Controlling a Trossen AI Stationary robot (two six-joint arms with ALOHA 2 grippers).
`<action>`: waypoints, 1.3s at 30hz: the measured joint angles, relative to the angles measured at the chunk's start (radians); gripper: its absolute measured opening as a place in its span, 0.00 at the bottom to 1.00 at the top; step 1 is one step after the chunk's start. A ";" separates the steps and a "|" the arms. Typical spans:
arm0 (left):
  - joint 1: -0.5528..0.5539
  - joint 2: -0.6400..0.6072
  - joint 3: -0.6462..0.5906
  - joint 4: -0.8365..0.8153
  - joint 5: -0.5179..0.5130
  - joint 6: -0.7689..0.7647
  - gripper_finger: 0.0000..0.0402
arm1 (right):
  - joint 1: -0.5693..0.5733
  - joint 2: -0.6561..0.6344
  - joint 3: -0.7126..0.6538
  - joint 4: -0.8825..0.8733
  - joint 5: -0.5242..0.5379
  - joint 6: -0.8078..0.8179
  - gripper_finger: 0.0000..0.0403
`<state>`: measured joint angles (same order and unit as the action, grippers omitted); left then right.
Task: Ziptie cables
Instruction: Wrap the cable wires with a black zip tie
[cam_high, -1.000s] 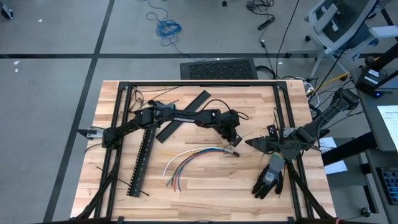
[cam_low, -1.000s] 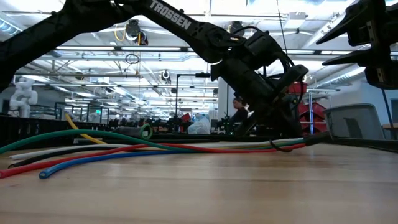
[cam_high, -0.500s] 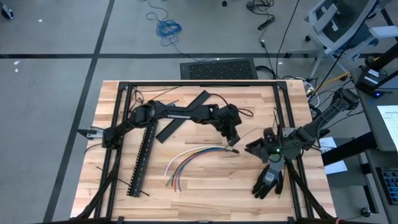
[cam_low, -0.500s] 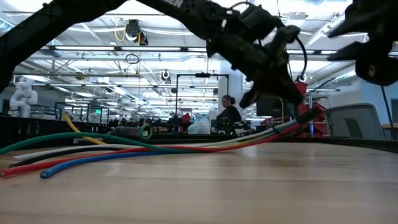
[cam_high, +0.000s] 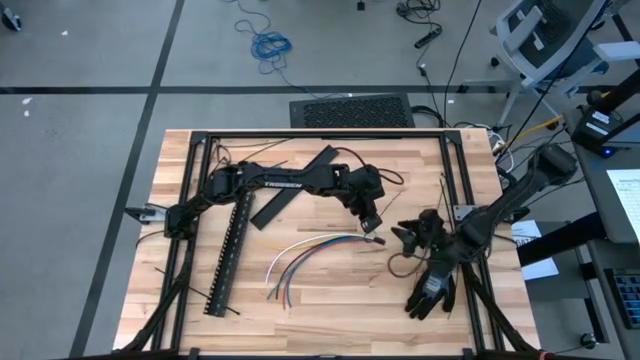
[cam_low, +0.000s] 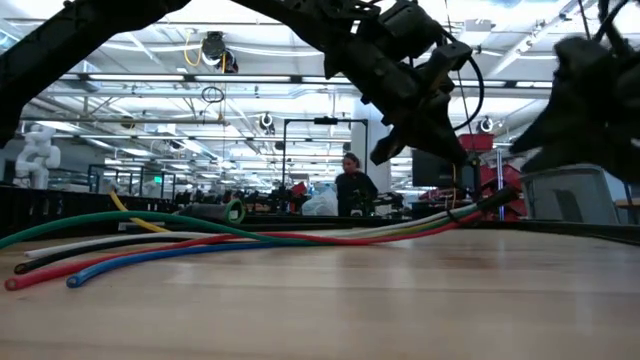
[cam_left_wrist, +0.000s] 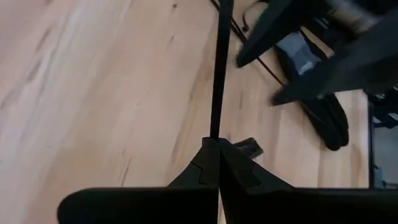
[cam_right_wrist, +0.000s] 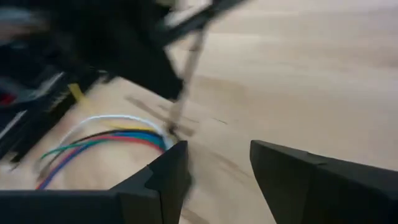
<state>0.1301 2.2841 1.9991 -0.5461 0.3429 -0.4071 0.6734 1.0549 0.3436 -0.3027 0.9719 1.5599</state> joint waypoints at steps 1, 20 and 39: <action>0.001 0.000 0.000 -0.001 -0.006 -0.002 0.00 | -0.009 0.033 -0.002 0.000 -0.019 0.044 0.41; 0.008 0.001 -0.001 0.005 -0.117 -0.002 0.00 | -0.241 0.330 0.219 0.326 -0.232 -0.310 0.37; 0.010 0.003 -0.002 -0.083 -0.127 0.076 0.00 | -0.042 0.235 0.249 0.102 -0.423 -0.214 0.40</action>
<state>0.1399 2.2875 1.9972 -0.6286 0.2164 -0.3313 0.6317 1.2896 0.5923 -0.2003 0.5485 1.3454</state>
